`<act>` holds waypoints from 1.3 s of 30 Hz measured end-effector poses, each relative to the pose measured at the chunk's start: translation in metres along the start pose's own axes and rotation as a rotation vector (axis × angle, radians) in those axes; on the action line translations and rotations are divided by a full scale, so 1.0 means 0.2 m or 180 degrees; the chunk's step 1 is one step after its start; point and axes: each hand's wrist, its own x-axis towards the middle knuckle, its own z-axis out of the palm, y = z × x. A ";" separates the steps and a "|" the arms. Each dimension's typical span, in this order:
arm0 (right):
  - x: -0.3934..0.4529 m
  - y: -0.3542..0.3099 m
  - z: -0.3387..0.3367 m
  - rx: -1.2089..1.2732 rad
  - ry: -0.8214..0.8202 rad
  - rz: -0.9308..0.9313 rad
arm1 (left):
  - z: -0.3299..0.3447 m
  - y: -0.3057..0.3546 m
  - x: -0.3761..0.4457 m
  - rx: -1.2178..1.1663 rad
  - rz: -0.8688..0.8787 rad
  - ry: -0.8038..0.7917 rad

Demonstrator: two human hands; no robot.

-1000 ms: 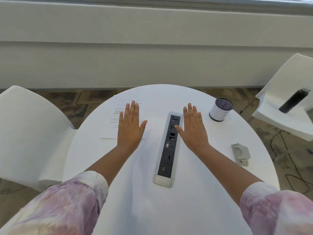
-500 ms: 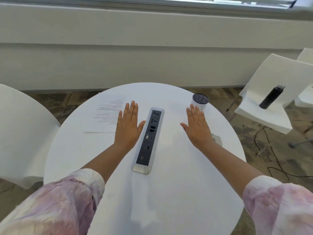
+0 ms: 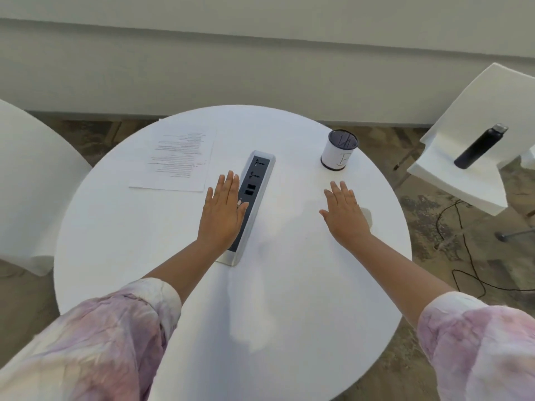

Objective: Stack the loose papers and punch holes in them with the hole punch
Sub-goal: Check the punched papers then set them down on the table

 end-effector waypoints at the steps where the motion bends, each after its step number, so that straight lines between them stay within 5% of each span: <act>1: 0.00 0.00 0.03 -0.0009 -0.0057 -0.0040 | 0.02 -0.01 -0.01 0.0003 -0.0029 -0.0037; 18: -0.08 -0.02 0.41 0.0884 -0.0953 0.0218 | 0.36 -0.13 -0.23 0.0006 -0.0317 -0.0671; 26: -0.02 -0.05 0.36 0.1998 -0.0848 0.0767 | 0.44 -0.16 -0.11 0.0032 -0.0484 -0.0811; 39: -0.11 -0.07 0.38 0.2498 -0.0648 0.0740 | 0.52 -0.19 0.00 0.0242 -0.0456 -0.0769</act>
